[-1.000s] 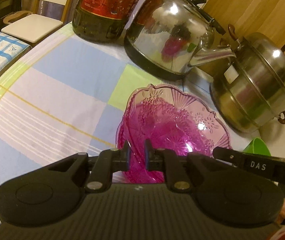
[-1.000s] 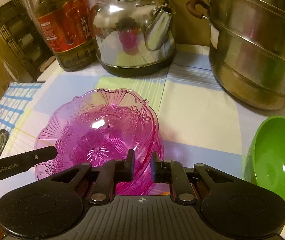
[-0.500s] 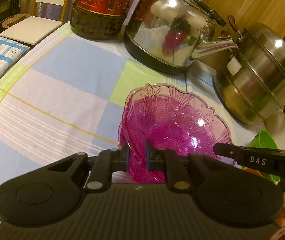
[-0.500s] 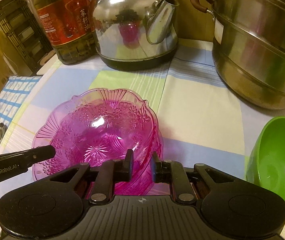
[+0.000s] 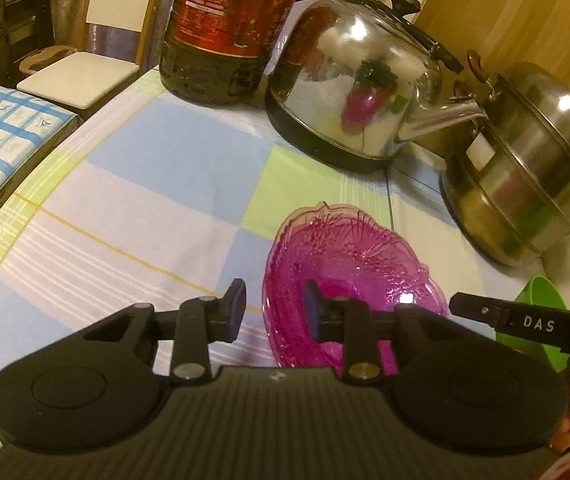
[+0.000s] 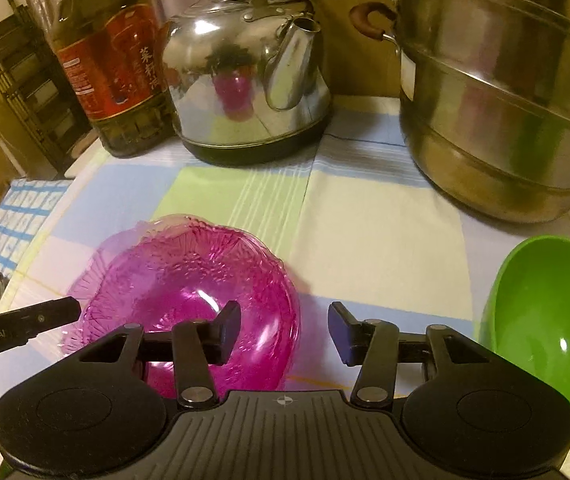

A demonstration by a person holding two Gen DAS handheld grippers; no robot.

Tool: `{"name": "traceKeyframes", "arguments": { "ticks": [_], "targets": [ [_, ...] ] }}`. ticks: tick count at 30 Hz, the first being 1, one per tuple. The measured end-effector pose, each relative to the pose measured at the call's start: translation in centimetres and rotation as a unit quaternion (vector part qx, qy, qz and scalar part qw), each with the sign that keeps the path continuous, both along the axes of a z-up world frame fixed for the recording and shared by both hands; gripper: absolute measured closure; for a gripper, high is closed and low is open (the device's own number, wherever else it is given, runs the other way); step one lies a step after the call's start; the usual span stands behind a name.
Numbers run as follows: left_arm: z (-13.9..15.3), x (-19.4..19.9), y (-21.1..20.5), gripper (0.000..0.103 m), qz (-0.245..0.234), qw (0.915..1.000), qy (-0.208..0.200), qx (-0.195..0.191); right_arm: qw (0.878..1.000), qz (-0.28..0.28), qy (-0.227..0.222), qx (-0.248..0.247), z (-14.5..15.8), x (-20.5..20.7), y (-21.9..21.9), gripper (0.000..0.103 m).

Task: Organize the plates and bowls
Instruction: 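Open both grippers and release the stacked plate, then close both grippers on the rim of the stacked pink plates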

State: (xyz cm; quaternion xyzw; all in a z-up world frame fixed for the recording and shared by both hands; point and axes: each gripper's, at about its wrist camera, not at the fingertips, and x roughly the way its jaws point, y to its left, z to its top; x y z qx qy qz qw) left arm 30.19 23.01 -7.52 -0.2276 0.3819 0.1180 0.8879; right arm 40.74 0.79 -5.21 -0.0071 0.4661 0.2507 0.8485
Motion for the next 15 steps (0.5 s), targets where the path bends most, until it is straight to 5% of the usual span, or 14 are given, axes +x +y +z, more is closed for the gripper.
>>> {"name": "traceKeyframes", "arguments": {
  "ticks": [15],
  "targets": [
    [-0.5, 0.1, 1.7, 0.091, 0.004, 0.9998, -0.012, -0.013, 0.997, -0.052, -0.003, 0.048, 0.7, -1.5, -1.9, 0.054]
  ]
}}
